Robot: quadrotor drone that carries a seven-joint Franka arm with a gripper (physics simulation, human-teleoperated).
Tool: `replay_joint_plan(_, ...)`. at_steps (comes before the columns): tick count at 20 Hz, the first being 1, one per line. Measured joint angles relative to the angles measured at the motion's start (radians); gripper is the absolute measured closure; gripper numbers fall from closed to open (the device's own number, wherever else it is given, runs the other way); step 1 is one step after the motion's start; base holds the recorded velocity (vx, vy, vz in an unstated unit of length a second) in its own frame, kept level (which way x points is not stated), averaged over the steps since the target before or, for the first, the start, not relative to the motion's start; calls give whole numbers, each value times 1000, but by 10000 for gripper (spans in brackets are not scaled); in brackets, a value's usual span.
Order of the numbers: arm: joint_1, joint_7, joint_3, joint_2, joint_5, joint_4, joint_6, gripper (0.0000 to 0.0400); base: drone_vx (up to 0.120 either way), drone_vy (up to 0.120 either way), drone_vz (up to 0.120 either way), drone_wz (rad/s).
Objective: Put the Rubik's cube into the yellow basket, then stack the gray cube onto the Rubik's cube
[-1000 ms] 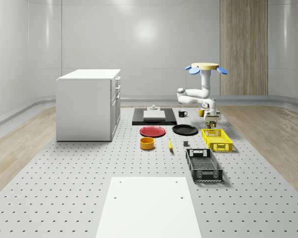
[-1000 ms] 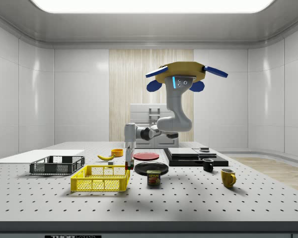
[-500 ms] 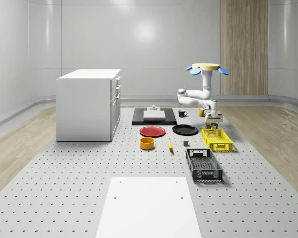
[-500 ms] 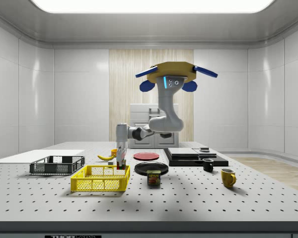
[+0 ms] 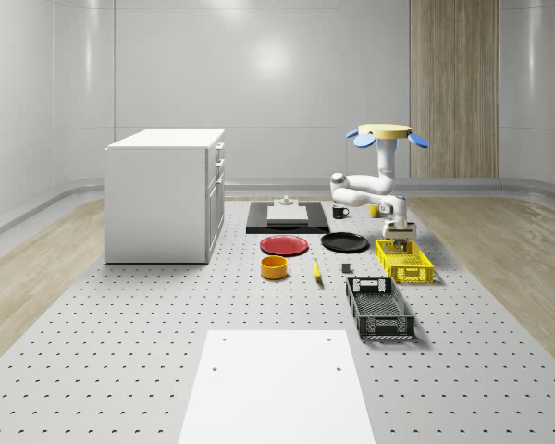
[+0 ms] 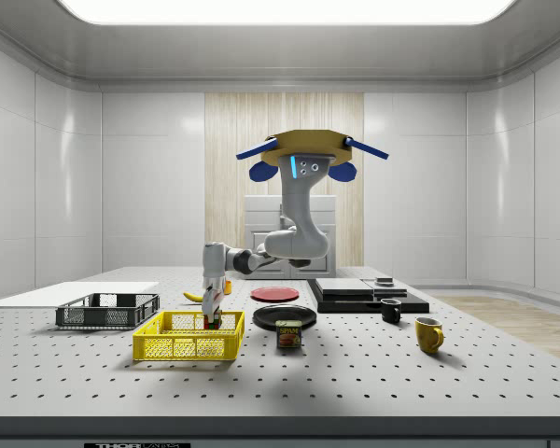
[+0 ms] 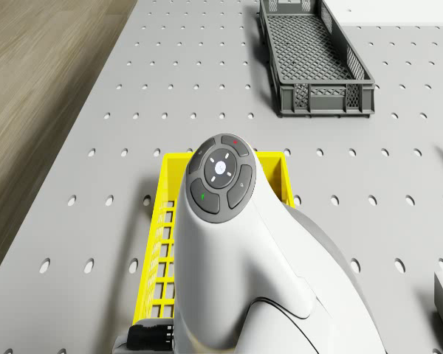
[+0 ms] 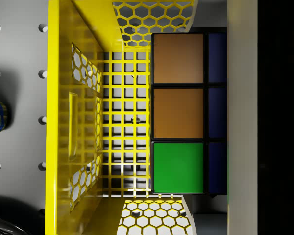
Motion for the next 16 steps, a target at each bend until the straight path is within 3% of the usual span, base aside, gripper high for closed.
replay_joint_plan(16,-27,0,-149,-4,-138,46,65,64,3,0,0,0)
